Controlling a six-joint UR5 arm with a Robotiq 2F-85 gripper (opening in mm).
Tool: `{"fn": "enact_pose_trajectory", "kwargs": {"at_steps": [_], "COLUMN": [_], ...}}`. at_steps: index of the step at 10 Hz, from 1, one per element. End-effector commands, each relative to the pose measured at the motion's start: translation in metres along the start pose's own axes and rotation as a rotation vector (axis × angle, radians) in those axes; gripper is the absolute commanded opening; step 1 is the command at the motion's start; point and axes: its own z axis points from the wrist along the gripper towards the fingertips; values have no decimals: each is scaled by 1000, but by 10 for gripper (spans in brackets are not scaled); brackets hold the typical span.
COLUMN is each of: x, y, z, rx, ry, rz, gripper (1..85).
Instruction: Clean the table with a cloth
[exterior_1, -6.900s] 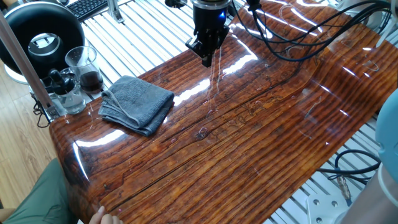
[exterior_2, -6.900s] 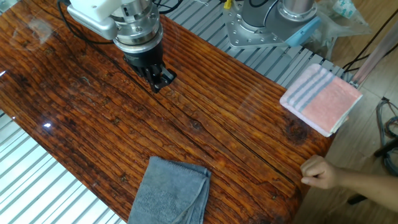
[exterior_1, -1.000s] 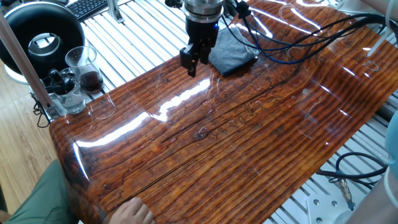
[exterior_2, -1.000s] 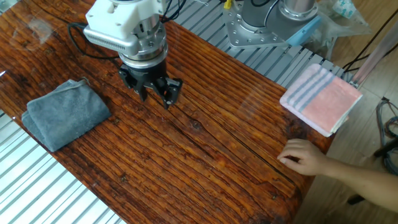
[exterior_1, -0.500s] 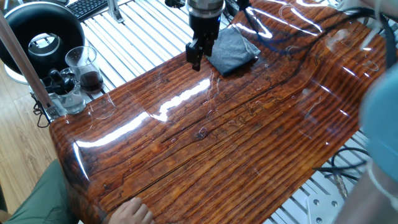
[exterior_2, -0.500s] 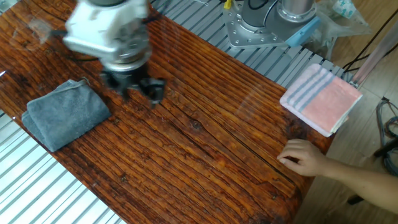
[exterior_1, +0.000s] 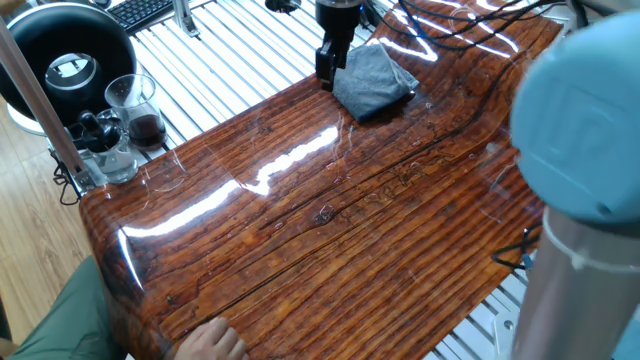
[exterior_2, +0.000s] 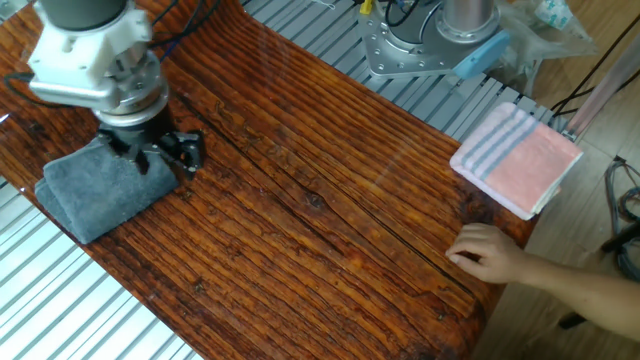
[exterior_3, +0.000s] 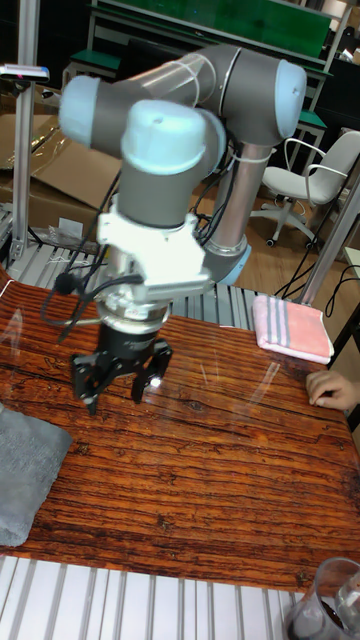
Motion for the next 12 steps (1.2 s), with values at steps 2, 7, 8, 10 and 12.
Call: {"fn": "enact_pose_trajectory", "kwargs": {"at_steps": [2,7,8,10,12], "x": [-14,-15,-19,-18,-21], "y": [-13,-28,-39,-72,-90], "z": [12,12,13,16,29], "rx": [-31,30,12,-1,0], "ry": [-73,-74,-81,-84,-108], "rz": [-1,-70,-126,-188,-240], "gripper": [760,720,757,803,817]}}
